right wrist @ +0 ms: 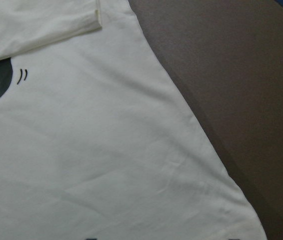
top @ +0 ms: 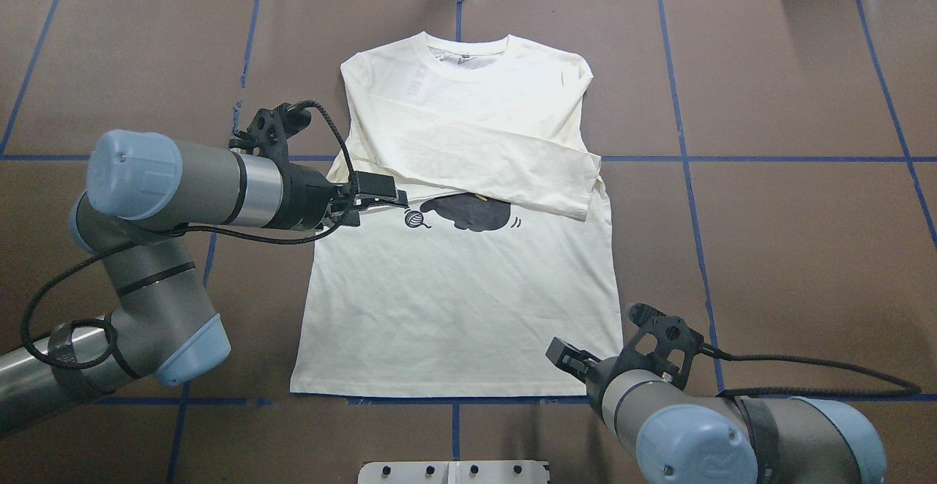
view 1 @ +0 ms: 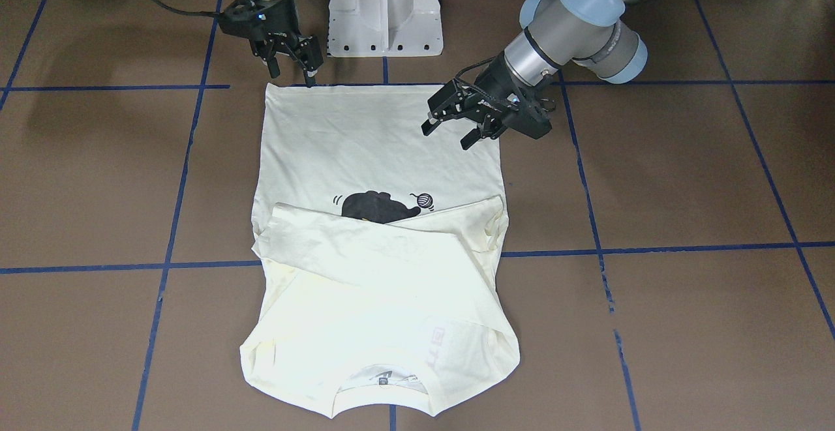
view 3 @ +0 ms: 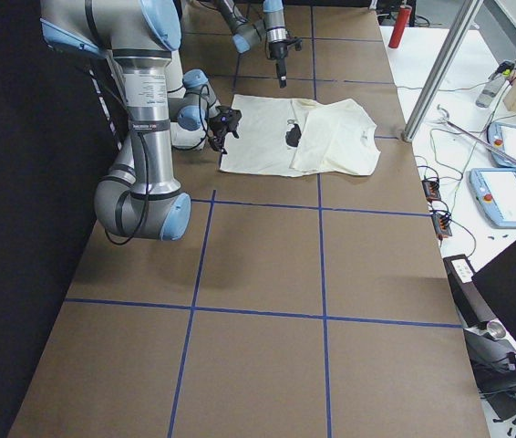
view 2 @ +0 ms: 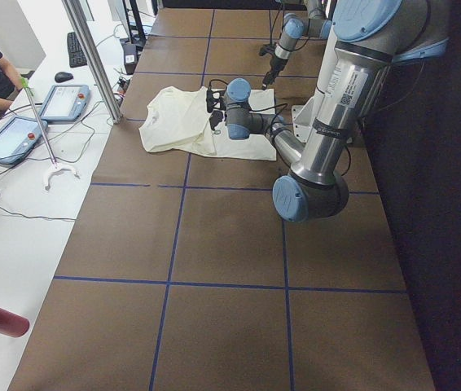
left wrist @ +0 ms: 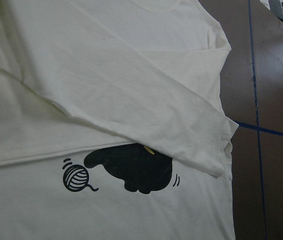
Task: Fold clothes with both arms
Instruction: 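Release the sleeve, pull the left gripper back while the right moves to the hem, then lower both grippers to the hem corners nearest the robot and grasp, then lift the hem with both grippers and fold it up toward the collar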
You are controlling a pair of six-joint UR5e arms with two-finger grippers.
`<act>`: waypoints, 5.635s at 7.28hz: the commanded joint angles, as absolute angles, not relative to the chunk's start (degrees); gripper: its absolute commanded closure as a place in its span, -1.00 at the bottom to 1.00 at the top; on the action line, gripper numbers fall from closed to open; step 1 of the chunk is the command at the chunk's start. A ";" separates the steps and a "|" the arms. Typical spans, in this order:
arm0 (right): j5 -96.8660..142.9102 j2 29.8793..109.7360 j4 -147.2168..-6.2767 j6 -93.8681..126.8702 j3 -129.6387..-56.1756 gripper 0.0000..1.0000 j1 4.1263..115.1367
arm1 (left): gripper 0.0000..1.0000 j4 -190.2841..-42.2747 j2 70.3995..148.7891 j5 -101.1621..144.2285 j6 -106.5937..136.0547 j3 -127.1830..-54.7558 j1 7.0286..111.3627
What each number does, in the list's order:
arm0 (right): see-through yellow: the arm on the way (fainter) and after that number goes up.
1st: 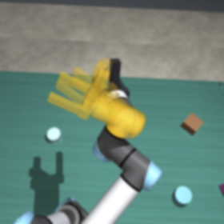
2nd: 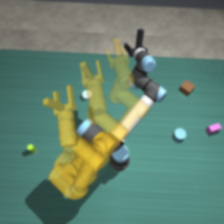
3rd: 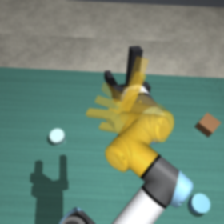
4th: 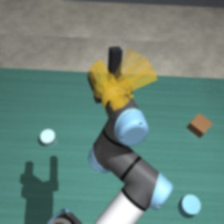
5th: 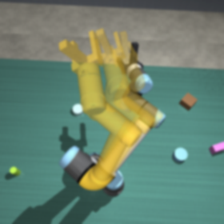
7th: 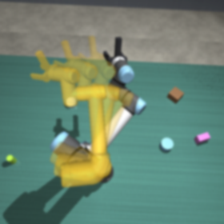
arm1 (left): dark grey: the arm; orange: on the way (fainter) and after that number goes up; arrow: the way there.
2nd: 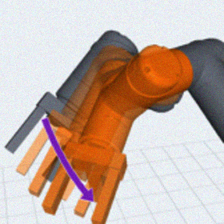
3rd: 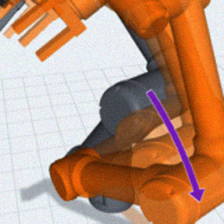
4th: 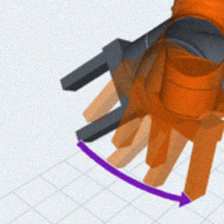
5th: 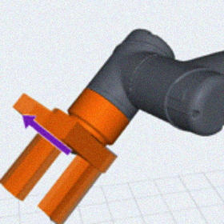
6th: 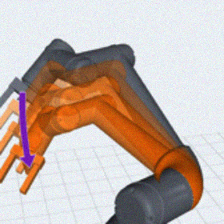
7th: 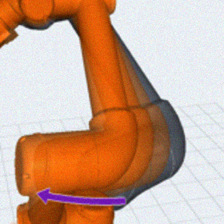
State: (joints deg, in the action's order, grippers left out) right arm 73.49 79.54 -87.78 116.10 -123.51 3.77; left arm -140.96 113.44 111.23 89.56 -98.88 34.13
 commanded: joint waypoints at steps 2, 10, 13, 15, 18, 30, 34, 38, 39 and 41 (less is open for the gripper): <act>72.07 84.71 -88.86 118.21 -121.64 -0.62 1.32 | -0.99 -140.80 112.15 110.39 92.28 -99.67 34.19; 71.72 83.84 -88.24 120.68 -120.93 1.00 -0.62 | -0.99 -140.80 108.72 108.90 92.29 -101.69 34.28; 72.25 83.67 -88.33 119.62 -123.04 1.00 1.41 | -0.99 -139.75 107.76 108.55 92.46 -101.86 34.19; 72.51 83.58 -88.24 119.62 -124.09 1.00 1.32 | -0.99 -133.82 106.53 105.39 95.85 -104.83 32.27; 72.69 83.15 -88.15 119.09 -125.24 1.00 0.18 | -0.98 -115.02 99.87 95.68 102.63 -117.21 20.16; 72.95 82.00 -88.15 117.51 -124.72 1.00 1.76 | -0.34 -104.33 97.64 91.05 105.56 -116.54 10.90; 73.04 82.00 -88.15 117.33 -124.72 1.00 1.84 | 0.16 -104.33 97.82 91.14 105.47 -115.84 9.85; 73.48 81.91 -88.07 117.33 -124.80 1.00 1.76 | 1.00 -104.33 98.17 91.40 105.56 -116.01 9.84; 73.39 81.91 -88.07 117.33 -124.72 1.00 1.76 | 1.00 -104.24 99.04 91.41 105.64 -116.54 10.10; 73.48 82.44 -88.07 117.33 -127.07 1.00 2.02 | 1.00 -103.80 97.74 91.49 105.64 -122.92 10.72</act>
State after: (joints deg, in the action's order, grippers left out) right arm 73.45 82.02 -88.07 117.34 -125.59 1.86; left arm -104.15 98.40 91.45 105.59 -119.05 10.33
